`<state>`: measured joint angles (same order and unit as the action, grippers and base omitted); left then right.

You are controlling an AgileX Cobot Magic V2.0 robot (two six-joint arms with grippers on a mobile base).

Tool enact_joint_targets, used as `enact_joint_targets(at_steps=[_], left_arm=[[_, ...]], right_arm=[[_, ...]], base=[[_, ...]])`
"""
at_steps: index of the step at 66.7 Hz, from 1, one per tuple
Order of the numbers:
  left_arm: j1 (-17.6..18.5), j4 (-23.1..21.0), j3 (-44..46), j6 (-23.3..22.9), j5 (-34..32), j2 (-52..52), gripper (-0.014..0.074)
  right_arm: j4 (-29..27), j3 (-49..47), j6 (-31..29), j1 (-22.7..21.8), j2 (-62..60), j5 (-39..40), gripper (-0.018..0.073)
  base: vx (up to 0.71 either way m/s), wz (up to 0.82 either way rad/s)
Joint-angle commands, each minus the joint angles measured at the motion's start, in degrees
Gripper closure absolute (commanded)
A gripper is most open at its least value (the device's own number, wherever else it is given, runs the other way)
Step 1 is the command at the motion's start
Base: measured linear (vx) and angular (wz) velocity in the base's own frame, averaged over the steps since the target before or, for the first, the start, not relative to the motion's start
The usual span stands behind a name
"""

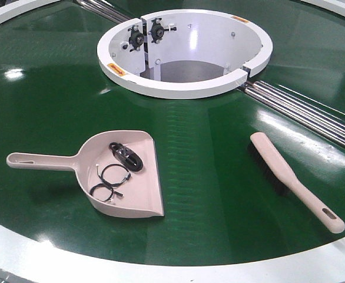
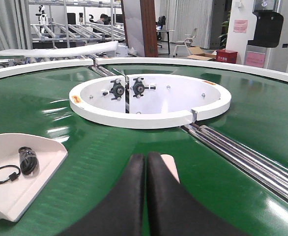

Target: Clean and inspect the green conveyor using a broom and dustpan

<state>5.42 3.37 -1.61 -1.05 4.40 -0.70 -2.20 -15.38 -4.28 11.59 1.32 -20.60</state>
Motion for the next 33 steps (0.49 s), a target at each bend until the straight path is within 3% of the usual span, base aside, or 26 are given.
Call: enact_joint_targets(at_steps=[1, 27, 33], left_arm=[[-0.18, -0.68, -0.55, -0.48, -3.77, -0.88, 0.0604], [-0.18, -0.68, -0.55, -0.48, -3.77, -0.88, 0.0604], [-0.18, -0.68, -0.55, -0.48, -3.77, -0.88, 0.0604]], right_arm=[[0.02, -1.47, -0.01, 0.02, 0.78, 4.32, 0.0568], [0.02, -1.47, -0.01, 0.02, 0.78, 4.16, 0.0568], [3.75, -0.39, -0.74, -0.79, 0.74, 4.72, 0.0568]], base=[[0.00, 0.00], [0.00, 0.00], [0.00, 0.00]])
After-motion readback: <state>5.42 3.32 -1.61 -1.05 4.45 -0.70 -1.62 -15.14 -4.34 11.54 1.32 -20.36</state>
